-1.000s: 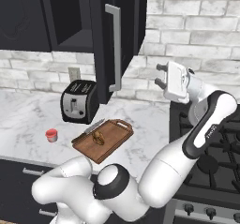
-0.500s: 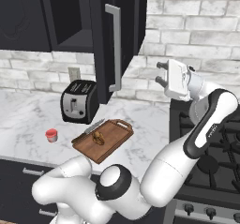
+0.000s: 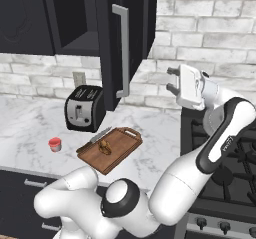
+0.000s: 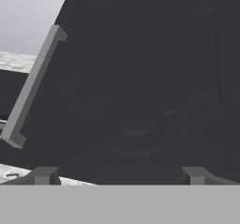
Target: Pick the bread, place it on the cutting board, pick the jam, place it on the counter, and close the cabinet.
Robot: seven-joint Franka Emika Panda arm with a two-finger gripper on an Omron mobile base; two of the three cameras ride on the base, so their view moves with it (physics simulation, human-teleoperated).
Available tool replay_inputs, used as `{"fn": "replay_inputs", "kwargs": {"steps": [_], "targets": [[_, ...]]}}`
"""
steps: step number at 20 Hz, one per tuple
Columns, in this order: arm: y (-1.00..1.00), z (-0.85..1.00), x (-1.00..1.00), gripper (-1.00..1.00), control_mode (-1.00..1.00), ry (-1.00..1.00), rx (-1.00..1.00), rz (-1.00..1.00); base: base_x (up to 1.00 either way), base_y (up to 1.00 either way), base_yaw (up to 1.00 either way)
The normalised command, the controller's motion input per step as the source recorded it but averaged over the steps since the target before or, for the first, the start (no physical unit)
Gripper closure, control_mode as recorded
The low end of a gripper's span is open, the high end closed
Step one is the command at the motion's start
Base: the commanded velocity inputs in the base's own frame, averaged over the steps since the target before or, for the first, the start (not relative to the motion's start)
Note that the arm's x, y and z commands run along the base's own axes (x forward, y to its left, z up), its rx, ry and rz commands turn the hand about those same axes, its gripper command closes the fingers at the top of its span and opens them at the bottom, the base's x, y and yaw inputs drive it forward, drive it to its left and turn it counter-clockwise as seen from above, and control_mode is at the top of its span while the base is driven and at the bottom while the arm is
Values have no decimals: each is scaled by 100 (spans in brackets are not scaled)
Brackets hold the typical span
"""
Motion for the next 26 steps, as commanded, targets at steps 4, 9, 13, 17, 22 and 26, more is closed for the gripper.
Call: {"fn": "replay_inputs", "kwargs": {"steps": [4,9,13,17,22,26], "targets": [[8,2,-6,-100,-100,0,0,0,0,0,0],[4,0,-6,-100,-100,0,0,0,0,0,0],[8,0,-3,-100,-100,0,0,0,0,0,0],[18,0,0,-100,-100,0,0,0,0,0,0],[21,0,0,-100,-100,0,0,0,0,0,0],[19,0,0,-100,-100,0,0,-1,0,0,0]]}}
